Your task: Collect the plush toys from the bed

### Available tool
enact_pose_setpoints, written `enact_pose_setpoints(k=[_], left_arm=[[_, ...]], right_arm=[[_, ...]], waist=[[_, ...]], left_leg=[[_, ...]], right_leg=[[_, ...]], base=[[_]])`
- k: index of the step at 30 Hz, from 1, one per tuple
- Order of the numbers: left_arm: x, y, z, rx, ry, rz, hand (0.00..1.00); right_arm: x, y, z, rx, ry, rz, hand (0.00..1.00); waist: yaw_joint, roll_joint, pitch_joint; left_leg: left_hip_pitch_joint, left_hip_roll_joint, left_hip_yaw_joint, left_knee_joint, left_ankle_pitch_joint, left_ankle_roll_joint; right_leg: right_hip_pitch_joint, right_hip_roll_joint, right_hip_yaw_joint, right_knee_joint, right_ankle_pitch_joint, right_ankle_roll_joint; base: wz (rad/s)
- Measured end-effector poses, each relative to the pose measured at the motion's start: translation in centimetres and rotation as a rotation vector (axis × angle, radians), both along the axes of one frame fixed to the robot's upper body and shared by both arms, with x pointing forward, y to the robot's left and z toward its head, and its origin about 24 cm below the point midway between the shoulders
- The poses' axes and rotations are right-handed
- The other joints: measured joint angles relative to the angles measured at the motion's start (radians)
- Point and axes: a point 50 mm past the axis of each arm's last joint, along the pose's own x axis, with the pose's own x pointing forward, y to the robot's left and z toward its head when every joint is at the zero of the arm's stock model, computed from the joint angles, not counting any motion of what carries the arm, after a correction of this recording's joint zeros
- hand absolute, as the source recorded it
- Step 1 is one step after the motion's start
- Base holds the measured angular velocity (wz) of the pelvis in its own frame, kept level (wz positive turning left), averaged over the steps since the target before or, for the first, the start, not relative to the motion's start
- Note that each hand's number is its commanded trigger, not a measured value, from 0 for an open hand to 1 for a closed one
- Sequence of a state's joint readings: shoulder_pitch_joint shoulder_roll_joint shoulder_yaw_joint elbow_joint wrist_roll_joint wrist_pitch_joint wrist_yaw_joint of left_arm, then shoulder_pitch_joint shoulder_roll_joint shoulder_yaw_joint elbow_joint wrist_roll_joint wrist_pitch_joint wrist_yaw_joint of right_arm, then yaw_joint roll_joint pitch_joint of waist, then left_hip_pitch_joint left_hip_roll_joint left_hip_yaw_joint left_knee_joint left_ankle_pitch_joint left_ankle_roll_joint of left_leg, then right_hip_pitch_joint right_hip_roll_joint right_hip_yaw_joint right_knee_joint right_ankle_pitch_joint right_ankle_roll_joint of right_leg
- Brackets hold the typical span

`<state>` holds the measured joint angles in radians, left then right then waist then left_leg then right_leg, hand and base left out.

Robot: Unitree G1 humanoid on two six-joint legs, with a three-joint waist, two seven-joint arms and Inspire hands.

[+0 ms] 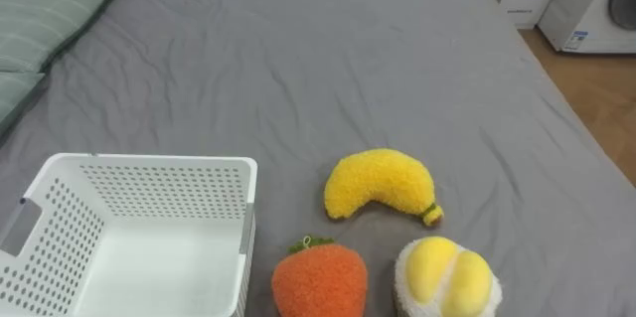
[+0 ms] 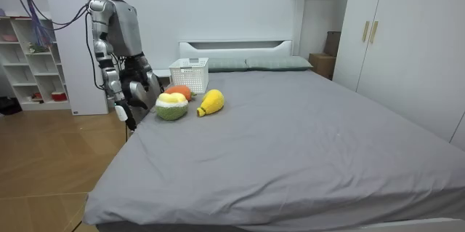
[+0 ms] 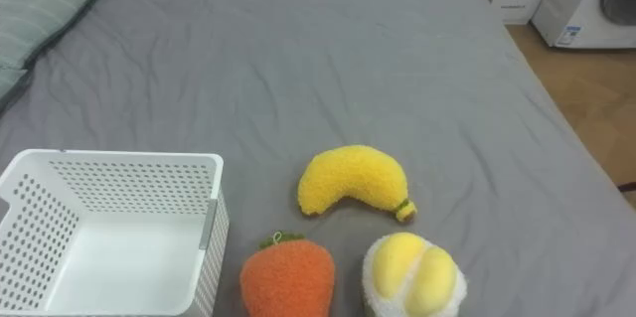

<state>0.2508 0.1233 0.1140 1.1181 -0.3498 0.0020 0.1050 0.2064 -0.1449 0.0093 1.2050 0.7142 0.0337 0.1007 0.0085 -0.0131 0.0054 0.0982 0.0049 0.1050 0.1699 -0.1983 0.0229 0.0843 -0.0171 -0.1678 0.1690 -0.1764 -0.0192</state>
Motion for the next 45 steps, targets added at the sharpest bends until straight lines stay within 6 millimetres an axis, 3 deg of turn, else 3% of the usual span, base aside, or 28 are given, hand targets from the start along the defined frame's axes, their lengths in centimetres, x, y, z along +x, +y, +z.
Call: enact_pose_setpoints(k=[12, 26, 34, 40, 45], left_arm=[[0.4, 0.1, 0.1, 0.038, 0.009, -0.071, 0.00], [0.0, 0.0, 0.0, 0.047, 0.032, -0.070, 0.00], [-0.5, 0.8, 0.3, 0.068, 0.028, -0.027, 0.00], [-1.2, 1.5, 0.5, 0.086, 0.039, 0.008, 0.00], [-1.7, 2.0, 0.6, 0.099, 0.049, 0.036, 0.00]], right_arm=[[-0.2, -0.2, 0.0, 0.007, 0.005, 0.029, 0.00], [-0.5, 0.1, -0.1, 0.036, -0.011, -0.128, 0.00], [-0.6, -1.5, 0.4, 0.014, -0.092, -0.453, 0.00], [1.3, -4.1, 1.4, -0.015, -0.255, -0.806, 0.00], [3.4, -5.4, 2.1, -0.038, -0.331, -0.871, 0.00]], waist=[[0.020, 0.002, -0.0008], [0.007, 0.000, 0.0011], [-0.016, -0.013, -0.0008], [-0.057, -0.029, 0.0011], [-0.057, -0.039, 0.0008]], left_leg=[[0.000, -0.001, 0.002, 0.000, 0.000, 0.000], [0.002, 0.001, 0.002, -0.004, 0.000, 0.000], [0.009, 0.001, 0.005, -0.006, 0.000, 0.000], [0.011, 0.001, 0.007, -0.006, 0.001, 0.000], [0.012, 0.004, 0.027, -0.009, 0.001, -0.001]], right_leg=[[-0.002, 0.001, -0.003, 0.000, 0.000, -0.001], [0.001, 0.000, 0.002, -0.001, 0.000, 0.000], [0.002, 0.000, 0.004, 0.002, 0.000, 0.000], [0.003, 0.000, 0.004, 0.003, 0.000, 0.000], [-0.001, 0.002, 0.017, 0.003, 0.001, -0.001]], base=[[0.00], [0.00], [-0.01], [-0.01], [-0.07]])
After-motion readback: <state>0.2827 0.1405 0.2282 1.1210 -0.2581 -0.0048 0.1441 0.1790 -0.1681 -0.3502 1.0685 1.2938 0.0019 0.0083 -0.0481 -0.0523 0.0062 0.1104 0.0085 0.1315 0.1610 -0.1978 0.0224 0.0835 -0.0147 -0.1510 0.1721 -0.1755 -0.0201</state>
